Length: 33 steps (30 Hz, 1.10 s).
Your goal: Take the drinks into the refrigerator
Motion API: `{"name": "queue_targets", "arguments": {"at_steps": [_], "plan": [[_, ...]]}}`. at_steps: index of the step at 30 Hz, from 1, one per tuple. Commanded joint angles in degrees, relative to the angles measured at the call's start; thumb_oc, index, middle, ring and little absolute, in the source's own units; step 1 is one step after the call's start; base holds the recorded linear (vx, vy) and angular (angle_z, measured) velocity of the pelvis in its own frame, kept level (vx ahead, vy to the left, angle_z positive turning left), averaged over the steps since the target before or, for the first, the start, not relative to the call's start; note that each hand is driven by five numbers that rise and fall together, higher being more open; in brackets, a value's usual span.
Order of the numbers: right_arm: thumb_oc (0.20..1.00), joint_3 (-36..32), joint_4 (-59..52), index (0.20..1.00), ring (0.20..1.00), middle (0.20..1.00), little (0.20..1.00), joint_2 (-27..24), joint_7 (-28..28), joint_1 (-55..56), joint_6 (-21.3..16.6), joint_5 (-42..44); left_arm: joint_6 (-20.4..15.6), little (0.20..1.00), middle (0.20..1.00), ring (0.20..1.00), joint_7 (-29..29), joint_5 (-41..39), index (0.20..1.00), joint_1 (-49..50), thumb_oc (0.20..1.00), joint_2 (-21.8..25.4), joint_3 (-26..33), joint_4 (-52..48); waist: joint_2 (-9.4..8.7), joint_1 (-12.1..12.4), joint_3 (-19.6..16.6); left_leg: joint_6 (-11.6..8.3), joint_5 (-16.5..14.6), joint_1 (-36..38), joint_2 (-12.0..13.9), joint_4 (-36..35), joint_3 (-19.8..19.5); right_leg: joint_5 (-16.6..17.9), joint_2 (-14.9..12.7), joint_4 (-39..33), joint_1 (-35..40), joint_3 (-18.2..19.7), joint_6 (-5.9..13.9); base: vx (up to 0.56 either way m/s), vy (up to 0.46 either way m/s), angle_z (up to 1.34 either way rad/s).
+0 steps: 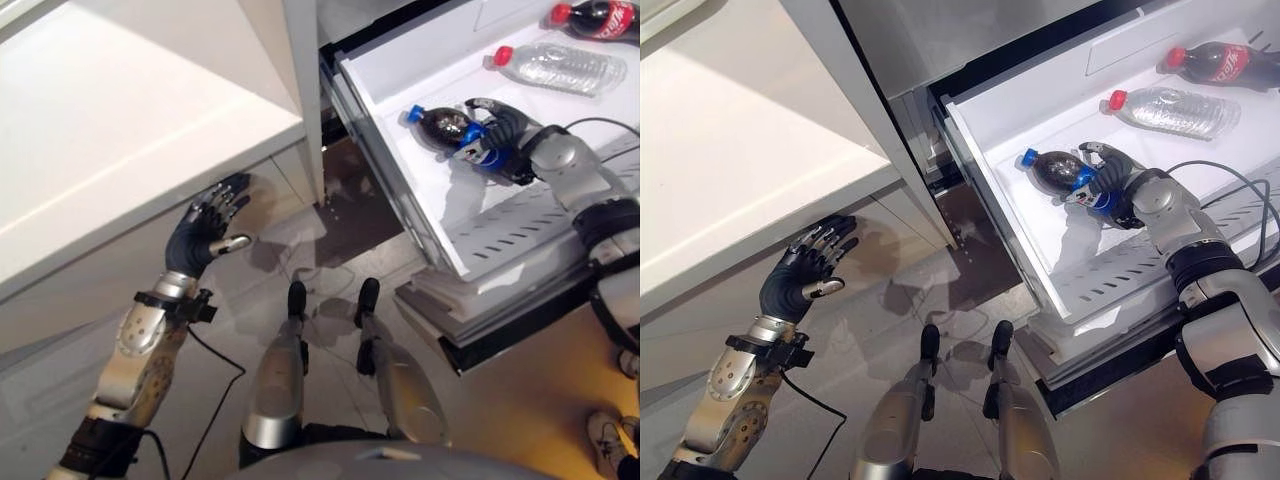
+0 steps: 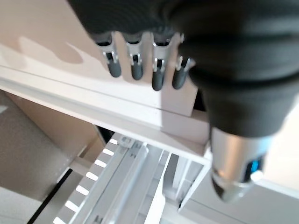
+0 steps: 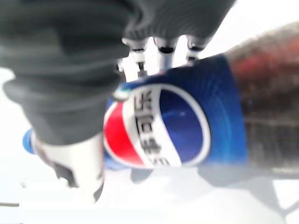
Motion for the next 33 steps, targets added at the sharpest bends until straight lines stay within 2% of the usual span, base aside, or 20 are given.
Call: {"name": "queue_targets", "arguments": {"at_steps": [1,5,6,8,9,10,11,13,14,15,16,17,19,20,21,23,24,25,26,33], "plan": [[1.0,2.53,-0.92,1.0,1.0,1.0,1.0,1.79,-0.88,-5.21,-0.95,0.1,-2.39,1.0,1.0,1.0,0.17,1.51,1.0,2.6,1.0,0.55,3.54,-5.67,-1.62,0.34,-0.36,0.37,-0.34,-0.9,-0.02,0.66,-1.17,-3.14,-1.7,9.26,-2.95,0.69,4.97,0.0,0.0,0.0],[1.0,-1.61,-11.15,1.0,1.0,1.0,1.0,-2.61,-3.21,-2.22,-2.31,4.1,-2.76,1.0,1.0,1.0,-0.05,1.55,1.0,1.97,1.0,1.07,4.29,-5.33,-2.41,-0.02,-0.36,0.38,-0.83,0.44,-0.07,1.09,-1.17,-3.47,-1.9,9.57,-1.57,0.57,5.04,0.0,0.0,0.0],[1.0,-5.5,-18.12,1.0,1.0,1.0,1.0,-5.44,-4.37,1.95,-3.7,6.72,-3.04,1.0,1.0,1.0,-0.24,1.65,1.0,1.73,1.0,1.19,4.95,-5.39,-3.02,-0.71,-0.36,0.42,-1.22,1.1,-0.12,1.41,-1.08,-3.55,-2.02,9.72,-0.83,0.66,5.11,0.0,0.0,0.0],[1.0,-8.4,-21.88,1.0,1.0,1.0,1.0,-7.05,-4.52,5.39,-3.89,6.48,-3.26,1.0,1.0,1.0,-0.34,1.98,1.0,1.62,1.0,1.65,5.03,-5.37,-3.35,-0.64,-0.36,0.47,-1.5,1.51,-0.17,1.62,-1.16,-3.66,-2.09,9.74,-0.31,0.7,5.11,0.0,0.0,0.0],[1.0,-13.47,-28.21,1.0,1.0,1.0,1.0,-10.09,-5.79,10.26,-5.01,4.52,-3.33,1.0,1.0,1.0,-0.62,2.53,1.0,1.5,1.0,1.39,5.69,-5.3,-3.65,-1.27,-0.36,0.55,-1.94,2.14,-0.24,2.06,-1.17,-3.91,-2.33,9.81,0.57,0.69,5.18,0.0,0.0,0.0],[1.0,-14.4,-28.84,1.0,1.0,1.0,1.0,-10.19,-5.79,11.36,-4.84,4.35,-3.32,1.0,1.0,1.0,-0.63,2.55,1.0,1.47,1.0,1.62,5.44,-5.32,-3.68,-1.01,-0.36,0.56,-1.98,2.21,-0.25,2.1,-1.26,-3.95,-2.36,9.79,0.72,0.59,5.2,0.03,-0.006,0.02],[1.0,-21.76,-31.57,1.0,1.0,1.0,1.0,-10.19,-7.95,19.2,-7.08,6.81,-3.85,1.0,1.0,1.0,-0.95,2.74,1.0,1.19,1.0,1.4,5.74,-4.84,-3.88,-1.61,-0.37,0.69,-2.29,2.91,-0.38,2.32,-1.27,-4.04,-2.57,9.83,1.61,0.5,5.28,0.02,0.002,0.04],[1.0,-26.22,-34.2,1.0,1.0,1.0,1.0,-9.7,-8.78,24.23,-8.07,7.91,-4.06,1.0,1.0,1.0,-0.89,3.01,1.0,1.11,1.0,1.52,5.96,-4.8,-4.03,-1.96,-0.56,0.74,-2.49,3.37,-0.46,2.42,-1.33,-4.12,-2.7,9.8,2.14,0.48,5.33,0.04,0.01,0.06],[1.0,-35.42,-41.4,1.0,1.0,1.0,1.0,-7.41,-10.52,34.73,-10.41,6.9,-4.33,1.0,1.0,1.0,-0.74,3.88,1.0,1.49,1.0,1.14,6.91,-4.71,-4.46,-2.96,-1.47,0.85,-2.9,3.92,-0.58,2.45,-1.21,-4.24,-2.77,9.53,2.97,0.55,5.45,0.07,0.021,0.03],[1.0,-39.21,-43.7,1.0,1.0,1.0,1.0,-5.81,-10.59,39.56,-10.99,6.59,-4.42,1.0,1.0,1.0,-0.84,4.03,1.0,1.64,1.0,1.45,6.85,-4.69,-4.64,-2.88,-2.08,0.95,-3.08,4.1,-0.68,2.47,-1.19,-4.3,-2.8,9.3,3.31,0.53,5.52,0.06,0.021,0.08],[1.0,-40.06,-44.32,1.0,1.0,1.0,1.0,-5.57,-10.51,40.63,-10.87,6.49,-4.42,1.0,1.0,1.0,-0.85,4.03,1.0,1.64,1.0,1.71,6.55,-4.72,-4.7,-2.54,-2.19,0.96,-3.1,4.12,-0.69,2.47,-1.23,-4.31,-2.81,9.25,3.37,0.49,5.53,0.05,0.013,0.01],[1.0,-43.96,-47.44,1.0,1.0,1.0,1.0,-3.77,-11.52,45.06,-11.43,5.36,-4.65,1.0,1.0,1.0,-0.7,4.6,1.0,2.06,1.0,1.51,6.98,-4.68,-4.91,-2.92,-2.82,1.07,-3.36,4.33,-0.72,2.59,-1.15,-4.34,-2.79,9.03,3.7,0.62,5.64,0.03,0.021,-0.07],[1.0,-50.27,-53.26,1.0,1.0,1.0,1.0,1.75,-12.08,54.31,-13.99,4.23,-4.9,1.0,1.0,1.0,-0.75,5.39,1.0,3.27,1.0,1.22,7.98,-4.86,-5.19,-3.88,-4.25,1.35,-4.01,4.85,-0.86,2.9,-0.76,-4.38,-2.75,8.71,4.22,1.17,5.85,0.06,0.035,-0.1],[1.0,-50.55,-53.61,1.0,1.0,1.0,1.0,1.97,-12.05,54.78,-13.92,4.16,-4.89,1.0,1.0,1.0,-0.77,5.38,1.0,3.35,1.0,1.35,7.87,-4.9,-5.24,-3.72,-4.35,1.36,-4.06,4.85,-0.86,2.93,-0.76,-4.39,-2.75,8.7,4.25,1.17,5.86,0.08,0.047,-0.03],[1.0,-53.16,-56.05,1.0,1.0,1.0,1.0,6.18,-12.83,58.7,-15.38,4.76,-5.2,1.0,1.0,1.0,-0.89,5.58,1.0,4.02,1.0,0.85,8.51,-5.09,-5.35,-4.75,-5.36,1.52,-4.48,5.35,-0.92,3.13,-0.34,-4.51,-2.64,8.67,4.56,1.74,6.03,0.06,0.042,-0.1],[1.0,-54.23,-57.37,1.0,1.0,1.0,1.0,8.73,-12.83,60.77,-16.01,5.5,-5.39,1.0,1.0,1.0,-0.97,5.73,1.0,4.4,1.0,0.86,8.57,-4.88,-5.51,-4.89,-5.95,1.63,-4.77,5.73,-0.97,3.15,-0.1,-4.58,-2.58,8.7,4.74,2.09,6.1,0.06,0.042,-0.15],[1.0,-54.86,-58.36,1.0,1.0,1.0,1.0,13.16,-12.63,63.23,-17.54,7.47,-5.68,1.0,1.0,1.0,-0.91,6.21,1.0,5.02,1.0,0.28,8.45,-4.59,-5.33,-5.73,-6.82,1.78,-5.06,6.46,-1.09,3.09,0.38,-4.78,-2.52,8.81,5.1,2.65,6.13,0.04,0.03,-0.19],[1.0,-54.99,-58.67,1.0,1.0,1.0,1.0,13.37,-12.55,63.57,-17.47,7.49,-5.7,1.0,1.0,1.0,-0.9,6.24,1.0,5.11,1.0,0.38,8.39,-4.59,-5.4,-5.63,-6.9,1.78,-5.08,6.53,-1.09,3.05,0.39,-4.81,-2.52,8.81,5.14,2.66,6.14,0.08,0.065,-0.26],[1.0,-56.05,-59.68,1.0,1.0,1.0,1.0,16.1,-12.26,66.26,-18.74,7.7,-6.06,1.0,1.0,1.0,-0.98,6.62,1.0,5.89,1.0,-0.25,8.57,-4.06,-5.17,-6.42,-7.72,1.85,-5.26,7.3,-1.12,2.79,0.83,-4.9,-2.51,8.86,5.44,3.24,6.22,0.04,0.037,-0.18],[1.0,-54.78,-54.42,1.0,1.0,1.0,1.0,21.31,-14.01,71.47,-19.88,5.85,-6.64,1.0,1.0,1.0,-1.4,7.09,1.0,8.19,1.0,-1.94,8.16,-2.91,-3.83,-8.21,-10.26,2.25,-6.36,10.15,-1.38,2.35,2.69,-5.28,-2.22,8.99,6.54,5.18,6.65,0.06,0.048,-0.18]]}}
